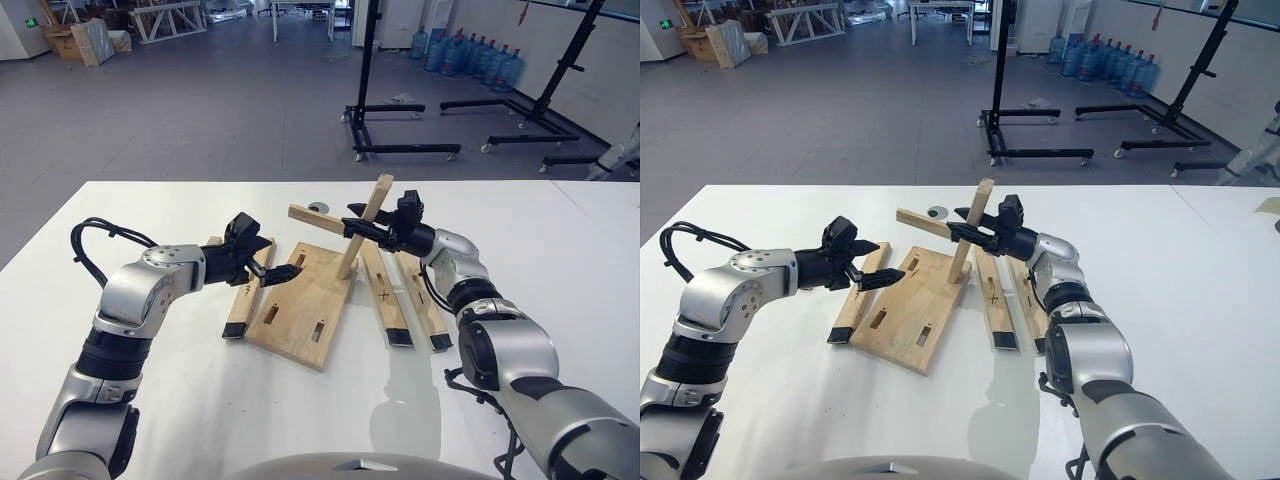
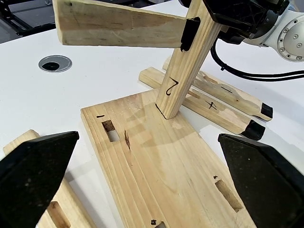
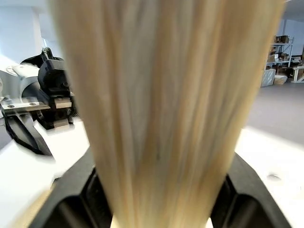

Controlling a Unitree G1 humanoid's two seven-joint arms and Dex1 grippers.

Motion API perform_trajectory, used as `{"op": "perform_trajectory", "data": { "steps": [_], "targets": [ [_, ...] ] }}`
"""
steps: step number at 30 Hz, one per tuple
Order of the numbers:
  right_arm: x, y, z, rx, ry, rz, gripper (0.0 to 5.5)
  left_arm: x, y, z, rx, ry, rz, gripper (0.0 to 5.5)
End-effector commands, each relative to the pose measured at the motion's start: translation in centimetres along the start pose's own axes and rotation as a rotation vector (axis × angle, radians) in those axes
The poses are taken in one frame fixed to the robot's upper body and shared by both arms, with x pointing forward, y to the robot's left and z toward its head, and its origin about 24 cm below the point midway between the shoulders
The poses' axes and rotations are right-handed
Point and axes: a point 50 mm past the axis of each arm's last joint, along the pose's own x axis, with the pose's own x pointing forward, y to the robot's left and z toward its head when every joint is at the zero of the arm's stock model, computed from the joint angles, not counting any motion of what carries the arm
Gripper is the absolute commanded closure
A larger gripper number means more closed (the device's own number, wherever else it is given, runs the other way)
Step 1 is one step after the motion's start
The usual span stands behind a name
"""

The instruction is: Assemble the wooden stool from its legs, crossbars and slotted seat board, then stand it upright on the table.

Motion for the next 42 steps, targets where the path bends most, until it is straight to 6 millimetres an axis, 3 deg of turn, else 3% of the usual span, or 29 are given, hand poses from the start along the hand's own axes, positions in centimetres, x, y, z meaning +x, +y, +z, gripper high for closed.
{"op": "perform_trajectory", "data": {
  "steps": [1, 9, 13, 22, 24, 26, 28, 30, 33, 35, 37, 42],
  "targets": [
    [-0.5, 0.9, -2.8, 0.121, 0.004, -0.008, 2.51, 0.2, -0.1, -0.1, -0.006, -0.003, 0.0, 0.1],
    [-0.1, 0.5, -1.2, 0.076, -0.018, 0.016, 1.03, 0.2, 0.0, -0.1, -0.01, -0.009, 0.01, 0.1],
    [-1.3, 0.3, -0.7, 0.026, 0.077, 0.065, 1.03, 0.1, 0.1, -0.1, -0.015, -0.023, 0.029, 0.1],
    [-5.6, -0.5, 2.4, -0.04, 0.1, 0.077, 1.03, -0.1, 0.6, 0.0, -0.018, -0.06, 0.088, 0.1],
    [-7.7, -0.3, 2.3, -0.059, 0.188, 0.06, 1.03, -0.6, 0.9, -0.2, -0.025, -0.071, 0.119, 0.1],
    [-11.1, -0.1, 2.6, -0.062, 0.273, -0.103, 1.03, -1.8, 1.6, 0.3, -0.061, -0.133, 0.161, 0.1],
    [-14.0, 1.7, 3.6, -0.098, 0.289, -0.297, 1.03, -3.7, 2.7, 1.9, -0.126, -0.263, 0.201, 0.1],
    [-14.6, 3.1, 4.4, -0.147, 0.33, -0.509, 1.03, -5.9, 3.3, 3.0, -0.185, -0.403, 0.248, 0.1],
    [-12.2, 6.0, 3.1, -0.113, 0.377, -0.845, 1.03, -9.3, 5.2, 3.0, -0.316, -0.607, 0.361, 0.1],
    [-10.3, 7.8, 1.6, -0.101, 0.426, -0.863, 1.03, -10.4, 5.9, 1.6, -0.368, -0.627, 0.447, 0.1],
    [-9.1, 9.3, 0.7, 0.021, 0.421, -0.868, 1.03, -11.5, 5.9, 0.4, -0.402, -0.631, 0.52, 0.1],
    [-9.8, 11.7, -0.1, 0.061, 0.502, -0.95, 1.03, -12.9, 4.9, -0.8, -0.422, -0.64, 0.653, 0.1]
  ]
}}
